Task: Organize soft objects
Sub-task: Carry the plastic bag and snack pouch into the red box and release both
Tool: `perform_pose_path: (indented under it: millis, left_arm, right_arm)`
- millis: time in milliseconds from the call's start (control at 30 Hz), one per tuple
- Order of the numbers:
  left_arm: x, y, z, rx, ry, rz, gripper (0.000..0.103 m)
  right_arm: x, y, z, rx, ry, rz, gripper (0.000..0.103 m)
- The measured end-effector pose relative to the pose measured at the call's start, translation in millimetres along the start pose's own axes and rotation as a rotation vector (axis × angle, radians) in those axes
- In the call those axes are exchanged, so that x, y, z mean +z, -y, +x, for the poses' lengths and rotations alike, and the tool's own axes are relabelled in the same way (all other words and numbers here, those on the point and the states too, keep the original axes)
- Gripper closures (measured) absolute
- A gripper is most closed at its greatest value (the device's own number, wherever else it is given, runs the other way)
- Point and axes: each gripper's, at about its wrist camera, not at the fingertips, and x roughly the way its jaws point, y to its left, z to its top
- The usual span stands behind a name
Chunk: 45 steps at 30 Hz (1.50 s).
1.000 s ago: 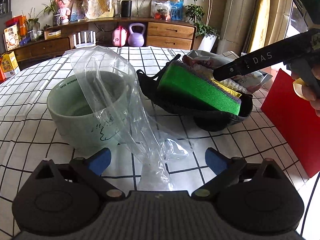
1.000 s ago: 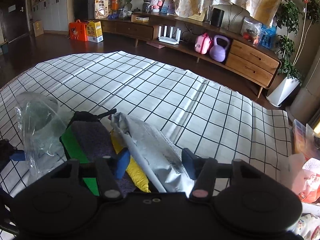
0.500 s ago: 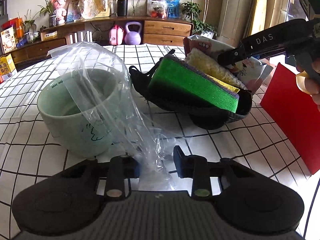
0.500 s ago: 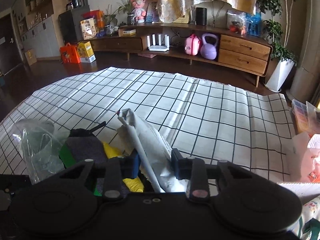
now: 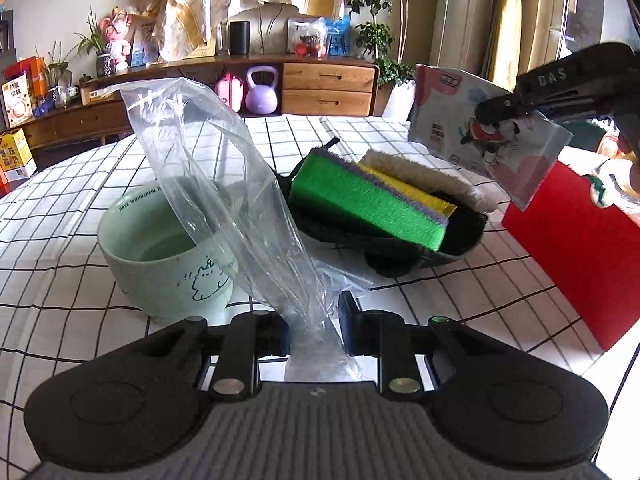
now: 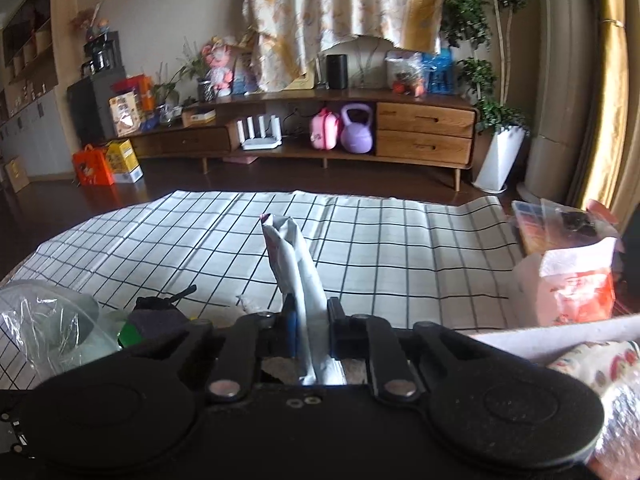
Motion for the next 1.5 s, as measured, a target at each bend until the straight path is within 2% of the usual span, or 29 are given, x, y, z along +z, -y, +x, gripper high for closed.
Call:
perform_pose_path:
  millis: [367, 467, 700, 967, 1133, 1400, 1500]
  left_arm:
    - [9.0, 9.6, -55.1, -0.057, 0.043, -0.001, 0.081]
    - [17.0, 10.0, -74.1, -0.089, 0.066, -0.040, 0.081]
    - [38.1, 28.6, -104.0, -0.167, 0.093, -0.044, 0.081]
    - [55.5, 78.3, -114.6, -0.276, 0.094, 0.035, 0.081]
    - [70.0, 113.9, -109.9, -0.345, 0.062, 0.081, 0.081]
    - [91.4, 179.2, -90.5, -0.444, 0.016, 0.169, 0.081]
    - [95.6, 203.1, -79.7, -0.489, -0.010, 0.193, 0.081]
  right_arm:
    - [-13.1, 8.9, -75.5, -0.005, 0.058, 0.115, 0.090]
    - [-17.6, 10.8, -96.8, -0.007, 0.079, 0.145, 0.090]
    - [-33.6, 15.6, -142.3, -0.024, 0.104, 0.181, 0.090]
    - [-44.2, 44.4, -188.5, -0.094, 0.169, 0.227, 0.091]
    - [-47.5, 70.1, -212.0, -0.152, 0.215, 0.261, 0.090]
    - [-53.3, 124.2, -226.1, -0.234, 0.238, 0.341, 0.090]
    - [-56.1, 147.7, -225.1, -0.250, 0.222, 0.409, 0.090]
